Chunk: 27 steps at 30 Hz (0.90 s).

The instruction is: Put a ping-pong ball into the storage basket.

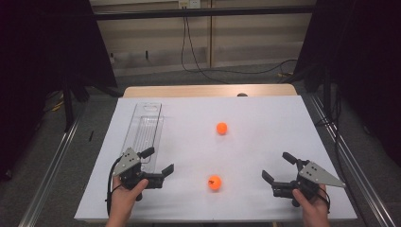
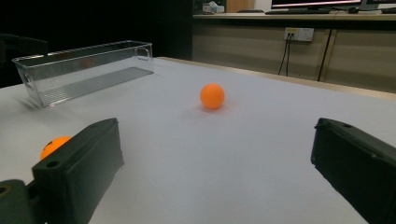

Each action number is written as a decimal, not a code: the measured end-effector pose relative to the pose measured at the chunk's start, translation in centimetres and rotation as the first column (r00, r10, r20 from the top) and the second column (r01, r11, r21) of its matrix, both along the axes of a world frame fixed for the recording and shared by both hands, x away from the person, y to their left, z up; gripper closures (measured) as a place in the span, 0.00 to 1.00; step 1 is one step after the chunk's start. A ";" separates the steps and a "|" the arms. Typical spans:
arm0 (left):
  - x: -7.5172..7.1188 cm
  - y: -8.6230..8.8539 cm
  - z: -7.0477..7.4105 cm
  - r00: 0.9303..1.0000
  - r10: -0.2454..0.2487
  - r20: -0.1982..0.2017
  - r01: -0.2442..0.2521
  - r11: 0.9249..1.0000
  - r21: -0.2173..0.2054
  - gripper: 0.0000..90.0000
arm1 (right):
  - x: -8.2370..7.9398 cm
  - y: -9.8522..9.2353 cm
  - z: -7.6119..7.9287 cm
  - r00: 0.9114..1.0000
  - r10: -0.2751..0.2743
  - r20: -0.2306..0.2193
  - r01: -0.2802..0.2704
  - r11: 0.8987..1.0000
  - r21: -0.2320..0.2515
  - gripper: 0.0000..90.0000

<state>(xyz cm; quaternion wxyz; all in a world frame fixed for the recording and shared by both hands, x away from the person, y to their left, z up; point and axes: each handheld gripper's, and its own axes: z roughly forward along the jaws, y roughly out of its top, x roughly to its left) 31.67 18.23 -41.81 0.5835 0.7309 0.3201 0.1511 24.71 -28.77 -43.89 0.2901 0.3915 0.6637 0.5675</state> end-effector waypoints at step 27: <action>-0.1 -1.7 -0.1 0.999 -0.045 -0.026 0.046 0.999 0.026 0.03 | 0.0 0.1 0.1 1.000 0.007 0.001 -0.007 1.000 -0.001 0.02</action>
